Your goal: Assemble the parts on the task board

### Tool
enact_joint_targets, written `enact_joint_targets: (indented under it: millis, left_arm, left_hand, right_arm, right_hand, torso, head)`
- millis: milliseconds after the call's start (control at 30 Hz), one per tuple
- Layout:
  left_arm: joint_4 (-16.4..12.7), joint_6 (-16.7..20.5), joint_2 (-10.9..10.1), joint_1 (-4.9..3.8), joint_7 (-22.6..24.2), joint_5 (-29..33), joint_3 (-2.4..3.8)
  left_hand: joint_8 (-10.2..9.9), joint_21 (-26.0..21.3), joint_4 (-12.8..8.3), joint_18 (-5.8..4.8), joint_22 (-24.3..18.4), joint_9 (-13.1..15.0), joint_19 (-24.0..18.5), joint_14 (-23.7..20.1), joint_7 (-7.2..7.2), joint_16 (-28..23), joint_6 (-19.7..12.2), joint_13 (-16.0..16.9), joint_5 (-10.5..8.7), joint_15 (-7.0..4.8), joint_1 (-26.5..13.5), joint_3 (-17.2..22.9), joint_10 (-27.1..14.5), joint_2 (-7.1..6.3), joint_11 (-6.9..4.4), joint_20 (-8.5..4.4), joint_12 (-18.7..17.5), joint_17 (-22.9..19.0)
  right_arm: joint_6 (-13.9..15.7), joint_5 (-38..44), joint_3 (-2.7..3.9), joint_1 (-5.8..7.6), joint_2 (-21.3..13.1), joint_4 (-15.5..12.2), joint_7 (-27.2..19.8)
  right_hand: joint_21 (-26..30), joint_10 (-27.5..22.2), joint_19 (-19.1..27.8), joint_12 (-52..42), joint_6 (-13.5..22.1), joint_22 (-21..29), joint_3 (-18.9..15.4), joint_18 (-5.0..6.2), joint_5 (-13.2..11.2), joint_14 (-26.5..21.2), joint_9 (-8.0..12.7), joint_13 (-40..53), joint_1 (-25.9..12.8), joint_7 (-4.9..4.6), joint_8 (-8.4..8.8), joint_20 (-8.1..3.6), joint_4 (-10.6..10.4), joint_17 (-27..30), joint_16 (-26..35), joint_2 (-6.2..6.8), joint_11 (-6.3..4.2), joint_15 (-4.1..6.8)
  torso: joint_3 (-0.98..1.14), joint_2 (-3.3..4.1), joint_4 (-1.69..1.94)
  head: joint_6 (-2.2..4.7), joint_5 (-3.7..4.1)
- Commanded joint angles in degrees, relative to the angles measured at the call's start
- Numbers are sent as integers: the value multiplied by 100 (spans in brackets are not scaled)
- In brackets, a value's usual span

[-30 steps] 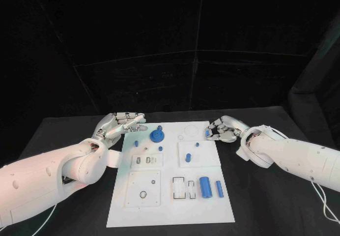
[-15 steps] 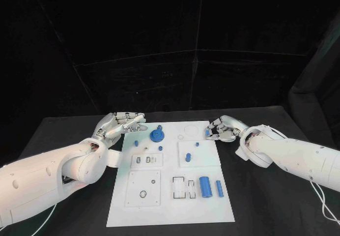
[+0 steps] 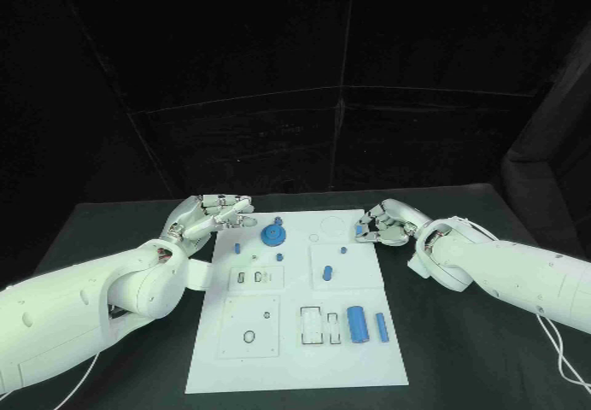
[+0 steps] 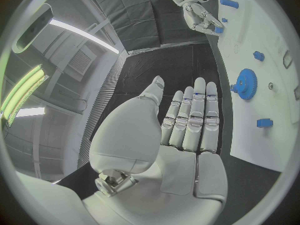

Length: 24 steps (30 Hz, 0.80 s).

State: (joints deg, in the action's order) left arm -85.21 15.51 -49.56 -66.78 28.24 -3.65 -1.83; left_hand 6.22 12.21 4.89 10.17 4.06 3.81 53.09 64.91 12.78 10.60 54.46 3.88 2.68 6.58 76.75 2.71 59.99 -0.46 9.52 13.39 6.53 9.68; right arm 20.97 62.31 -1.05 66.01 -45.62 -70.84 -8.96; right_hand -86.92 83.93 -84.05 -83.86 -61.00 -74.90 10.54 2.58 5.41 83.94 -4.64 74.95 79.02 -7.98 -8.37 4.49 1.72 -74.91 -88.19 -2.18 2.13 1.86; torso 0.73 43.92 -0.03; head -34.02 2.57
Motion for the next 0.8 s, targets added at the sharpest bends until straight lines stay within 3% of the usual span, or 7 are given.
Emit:
enact_joint_targets:
  millis: [33, 267, 467, 600, 700, 800]
  left_arm:
    - [-9, -68, -3, -7, 23, -20, 5]
    - [9, -60, -20, -8, 23, -20, 5]
    - [81, -67, 12, -9, 26, -16, 4]
    - [160, -40, 44, -10, 61, 51, 4]
    - [208, -35, 66, -11, 76, 79, 4]
    - [285, -30, 105, -12, 96, 102, 4]
  left_hand:
    - [-26, -17, -38, 40, -10, -5, 44, -7, 12, -35, 11, -7, 6, 29, -8, 2, 10, 63, 16, 10, -21, 7]
    - [-28, -23, -46, 41, -12, -4, 47, -5, 9, -41, 15, -6, 6, 28, -2, 5, 14, 76, 15, 10, -25, 9]
    - [-28, -35, -61, 42, -15, 0, 54, 1, -6, -54, 37, -2, 5, 25, 3, 6, 43, 94, 4, 9, -24, 14]
    - [-25, -46, -80, 45, -17, 4, 73, 21, -29, -65, 70, 3, 6, 14, 11, 7, 90, 116, -15, 3, -18, 23]
    - [-23, -50, -90, 46, -17, 5, 86, 34, -41, -69, 87, 5, 6, 7, 14, 7, 112, 127, -24, -1, -17, 28]
    - [-23, -52, -93, 46, -16, 5, 92, 40, -45, -71, 95, 5, 6, 4, 13, 5, 123, 130, -28, -4, -17, 30]
  right_arm:
    - [385, -19, 4, 10, -9, -41, -92]
    - [601, -5, 14, 18, -175, -496, 175]
    - [762, 448, 26, 119, -181, -1153, 898]
    - [853, 1063, 28, 183, 43, -1501, 1467]
    - [822, 1283, 28, 201, 228, -1603, 1696]
    - [715, 1523, 26, 213, 561, -1604, 1919]
  right_hand:
    - [-39, 203, -266, -21, -233, -858, 52, -113, 49, 516, -67, 998, 26, 184, -67, -40, 13, -1084, -21, -134, -56, 48]
    - [-34, 195, -262, -4, -184, -849, 90, -112, 108, 515, -45, 988, -24, 167, -28, -57, 43, -1078, -18, -93, -52, 51]
    - [-31, 186, -260, 11, -148, -842, 112, -111, 131, 511, -28, 977, -80, 150, 4, -55, 39, -1058, -9, -82, -39, 42]
    - [-24, 182, -252, 20, -142, -825, 122, -107, 150, 507, -21, 972, -141, 146, 17, -51, 22, -1038, -1, -72, -32, 36]
    - [-20, 180, -248, 24, -140, -816, 126, -105, 161, 506, -18, 969, -146, 146, 21, -50, 29, -1032, 2, -59, -33, 36]
    - [-19, 175, -247, 32, -135, -814, 135, -104, 175, 503, -15, 963, -151, 145, 28, -50, 40, -1022, 6, -45, -33, 35]
  torso:
    - [-3, -2, 3]
    - [-15, -23, -6]
    - [-52, -102, -11]
    - [-85, -161, -7]
    - [-97, -188, 7]
    - [-115, -221, 45]
  head:
    - [3, 0]
    - [9, -18]
    - [-29, -80]
    - [-59, -167]
    - [-69, -231]
    - [-79, -282]
